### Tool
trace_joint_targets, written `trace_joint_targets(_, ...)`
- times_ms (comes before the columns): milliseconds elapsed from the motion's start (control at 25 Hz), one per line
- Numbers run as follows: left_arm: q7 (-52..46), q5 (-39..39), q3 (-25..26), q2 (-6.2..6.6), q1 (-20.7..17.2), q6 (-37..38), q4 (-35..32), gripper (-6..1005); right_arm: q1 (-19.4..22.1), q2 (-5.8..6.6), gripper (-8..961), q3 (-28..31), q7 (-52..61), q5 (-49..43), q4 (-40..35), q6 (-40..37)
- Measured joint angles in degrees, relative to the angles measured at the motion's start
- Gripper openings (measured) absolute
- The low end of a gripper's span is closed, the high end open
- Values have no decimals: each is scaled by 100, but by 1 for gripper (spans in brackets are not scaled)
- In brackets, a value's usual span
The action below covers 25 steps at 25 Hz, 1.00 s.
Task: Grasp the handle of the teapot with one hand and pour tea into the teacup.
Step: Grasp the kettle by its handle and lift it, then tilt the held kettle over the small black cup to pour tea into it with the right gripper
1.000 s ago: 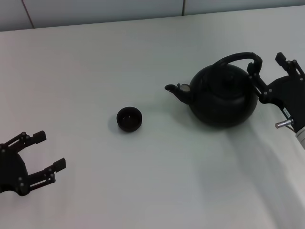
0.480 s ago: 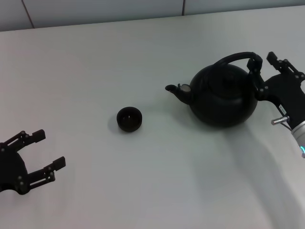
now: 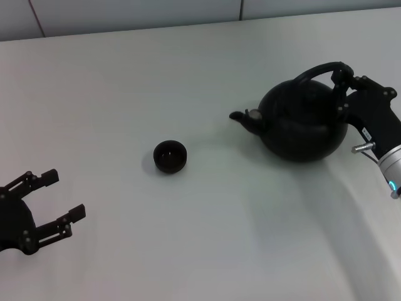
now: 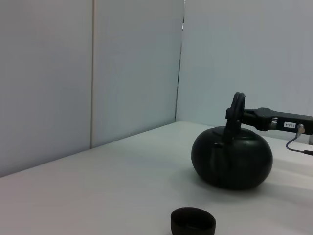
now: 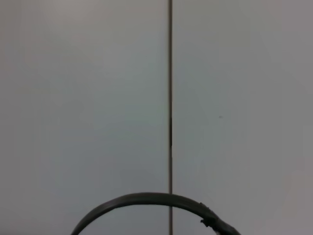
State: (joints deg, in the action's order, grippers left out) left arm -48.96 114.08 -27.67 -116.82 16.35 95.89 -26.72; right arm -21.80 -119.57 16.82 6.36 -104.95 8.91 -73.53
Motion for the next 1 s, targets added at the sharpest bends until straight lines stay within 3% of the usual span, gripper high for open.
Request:
trace_joint_targets(400,0,0,34,-13,5,-1,0,847,-56,24,78,146,5,1,1,-347)
trace_joint_targets(720,0,0,34,-33,21,-20,7,847,-533,74,78,7,923,-169,-782,-417)
trace_joint_targets(1000,8,0,34,-50,36,-24,22,847,-855,89,78,-436,1194,-203,-969,-140)
